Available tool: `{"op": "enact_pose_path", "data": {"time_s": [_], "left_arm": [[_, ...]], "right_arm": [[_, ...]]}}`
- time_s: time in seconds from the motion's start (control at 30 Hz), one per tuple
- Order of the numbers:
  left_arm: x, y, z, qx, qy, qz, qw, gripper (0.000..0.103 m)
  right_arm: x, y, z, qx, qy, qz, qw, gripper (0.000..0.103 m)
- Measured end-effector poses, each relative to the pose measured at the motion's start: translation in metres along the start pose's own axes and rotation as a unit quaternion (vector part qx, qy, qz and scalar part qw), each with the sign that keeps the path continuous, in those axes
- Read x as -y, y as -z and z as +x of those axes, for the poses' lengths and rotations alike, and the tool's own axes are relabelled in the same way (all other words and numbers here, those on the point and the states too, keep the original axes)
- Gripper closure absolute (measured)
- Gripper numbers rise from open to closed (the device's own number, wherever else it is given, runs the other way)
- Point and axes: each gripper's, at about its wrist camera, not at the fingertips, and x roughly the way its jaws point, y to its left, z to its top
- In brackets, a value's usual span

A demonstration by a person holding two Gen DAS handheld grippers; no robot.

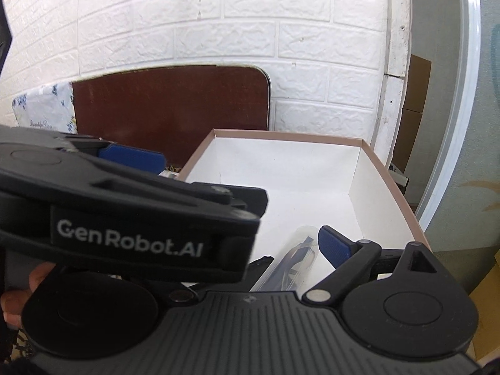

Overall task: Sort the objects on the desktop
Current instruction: 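Move both grippers back over the pile of items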

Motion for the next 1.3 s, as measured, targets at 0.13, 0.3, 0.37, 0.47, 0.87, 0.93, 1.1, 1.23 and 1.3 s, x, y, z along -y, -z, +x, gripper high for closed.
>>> {"op": "enact_pose_path", "data": {"time_s": [0.13, 0.3, 0.37, 0.47, 0.87, 0.93, 1.1, 1.23, 1.3], "left_arm": [[0.005, 0.009, -0.019, 0.007, -0.019, -0.006, 0.9998, 0.003], [0.001, 0.024, -0.039, 0.008, -0.052, -0.027, 0.9983, 0.003], [-0.002, 0.032, -0.046, 0.006, -0.059, -0.041, 0.9974, 0.003], [-0.007, 0.043, -0.059, 0.001, -0.070, -0.064, 0.9955, 0.003], [-0.030, 0.103, -0.094, -0.019, -0.101, -0.112, 0.9884, 0.003], [-0.039, 0.116, -0.097, -0.028, -0.101, -0.126, 0.9865, 0.003], [-0.059, 0.148, -0.109, -0.045, -0.106, -0.160, 0.9804, 0.003], [-0.078, 0.166, -0.122, -0.050, -0.119, -0.177, 0.9757, 0.003], [-0.089, 0.170, -0.130, -0.047, -0.135, -0.186, 0.9720, 0.003]], "right_arm": [[0.002, -0.018, 0.002, 0.010, -0.004, 0.008, 1.000, 0.009], [-0.009, -0.015, -0.013, 0.017, -0.011, 0.010, 1.000, 0.009], [-0.014, -0.012, -0.017, 0.020, -0.013, 0.009, 1.000, 0.009], [-0.023, -0.006, -0.023, 0.022, -0.018, 0.005, 1.000, 0.009], [-0.071, 0.035, -0.022, -0.008, -0.072, 0.014, 0.997, 0.008], [-0.080, 0.045, -0.017, -0.014, -0.084, 0.016, 0.996, 0.008], [-0.110, 0.067, -0.006, -0.042, -0.112, 0.009, 0.993, 0.008], [-0.132, 0.078, 0.005, -0.068, -0.134, -0.002, 0.989, 0.009], [-0.143, 0.080, 0.008, -0.071, -0.142, -0.012, 0.987, 0.009]]}}
